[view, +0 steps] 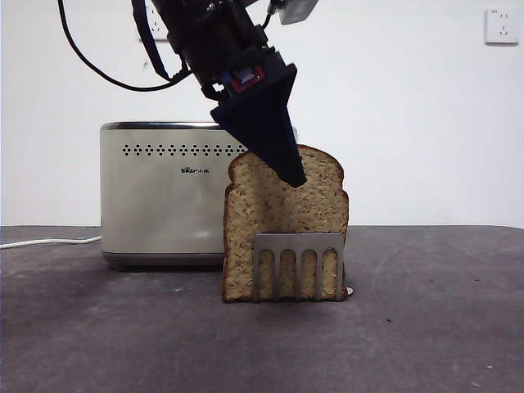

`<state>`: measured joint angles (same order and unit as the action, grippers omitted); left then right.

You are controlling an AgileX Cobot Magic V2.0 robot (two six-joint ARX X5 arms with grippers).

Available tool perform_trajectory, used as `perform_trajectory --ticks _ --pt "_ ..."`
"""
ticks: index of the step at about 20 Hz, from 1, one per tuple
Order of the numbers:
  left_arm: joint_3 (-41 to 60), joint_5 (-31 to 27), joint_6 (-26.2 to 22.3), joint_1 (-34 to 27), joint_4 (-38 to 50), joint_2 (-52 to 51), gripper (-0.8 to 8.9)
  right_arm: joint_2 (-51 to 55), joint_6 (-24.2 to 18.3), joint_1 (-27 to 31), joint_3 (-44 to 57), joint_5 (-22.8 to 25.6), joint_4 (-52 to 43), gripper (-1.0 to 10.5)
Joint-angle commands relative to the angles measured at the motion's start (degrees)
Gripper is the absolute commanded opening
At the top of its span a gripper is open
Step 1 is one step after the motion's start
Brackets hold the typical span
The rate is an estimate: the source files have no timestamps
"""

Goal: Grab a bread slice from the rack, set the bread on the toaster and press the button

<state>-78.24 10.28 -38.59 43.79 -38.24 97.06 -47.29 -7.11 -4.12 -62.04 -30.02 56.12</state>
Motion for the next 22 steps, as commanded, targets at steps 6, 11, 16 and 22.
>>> perform_trajectory --ticks 6,11,16,22 --pt "0.13 0.13 -0.66 0.02 0.57 0.24 -0.09 0.02 -0.46 -0.13 -0.04 -0.07 -0.04 -0.1" --pt "0.13 0.13 -0.61 0.00 0.42 -0.02 -0.09 0.02 -0.46 -0.13 -0.04 -0.07 -0.04 -0.1" --pt "0.07 0.00 -0.63 0.00 0.48 -2.45 -0.09 0.02 -0.46 -0.13 -0.04 -0.04 -0.04 -0.1" --pt "-4.39 -3.17 -0.74 -0.07 -3.30 -8.57 -0.09 0.02 -0.48 -0.13 -0.04 -0.04 -0.04 -0.1"
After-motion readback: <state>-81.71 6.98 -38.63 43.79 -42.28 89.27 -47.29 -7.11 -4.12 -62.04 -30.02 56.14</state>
